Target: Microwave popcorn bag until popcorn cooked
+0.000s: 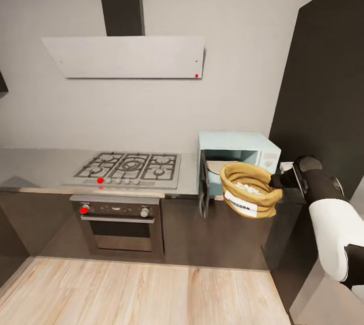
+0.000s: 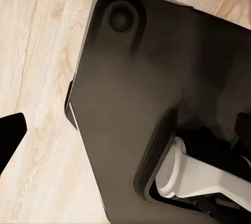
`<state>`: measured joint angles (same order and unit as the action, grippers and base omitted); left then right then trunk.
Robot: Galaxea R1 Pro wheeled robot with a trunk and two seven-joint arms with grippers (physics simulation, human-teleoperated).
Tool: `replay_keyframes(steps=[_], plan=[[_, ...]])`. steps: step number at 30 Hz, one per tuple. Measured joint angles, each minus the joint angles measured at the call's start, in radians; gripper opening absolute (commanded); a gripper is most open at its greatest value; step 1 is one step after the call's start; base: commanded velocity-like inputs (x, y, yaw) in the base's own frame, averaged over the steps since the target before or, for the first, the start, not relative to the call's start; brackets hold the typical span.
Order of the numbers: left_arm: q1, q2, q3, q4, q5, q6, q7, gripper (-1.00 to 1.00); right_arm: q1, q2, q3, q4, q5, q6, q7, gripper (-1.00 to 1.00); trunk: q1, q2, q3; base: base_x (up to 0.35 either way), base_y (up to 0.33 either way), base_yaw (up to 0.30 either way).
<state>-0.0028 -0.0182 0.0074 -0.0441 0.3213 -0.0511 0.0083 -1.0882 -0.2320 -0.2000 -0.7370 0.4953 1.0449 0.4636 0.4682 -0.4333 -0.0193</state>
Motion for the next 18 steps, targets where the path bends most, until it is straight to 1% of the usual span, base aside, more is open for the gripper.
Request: replay_keyframes(steps=[18], plan=[[0.000, -0.001, 0.001, 0.000, 0.000, -0.004, 0.000, 1.00, 0.001, 0.003, -0.004, 0.000, -0.001, 0.000, 0.002, -1.00, 0.000, 0.000, 0.000, 0.323, 0.000, 0.000]])
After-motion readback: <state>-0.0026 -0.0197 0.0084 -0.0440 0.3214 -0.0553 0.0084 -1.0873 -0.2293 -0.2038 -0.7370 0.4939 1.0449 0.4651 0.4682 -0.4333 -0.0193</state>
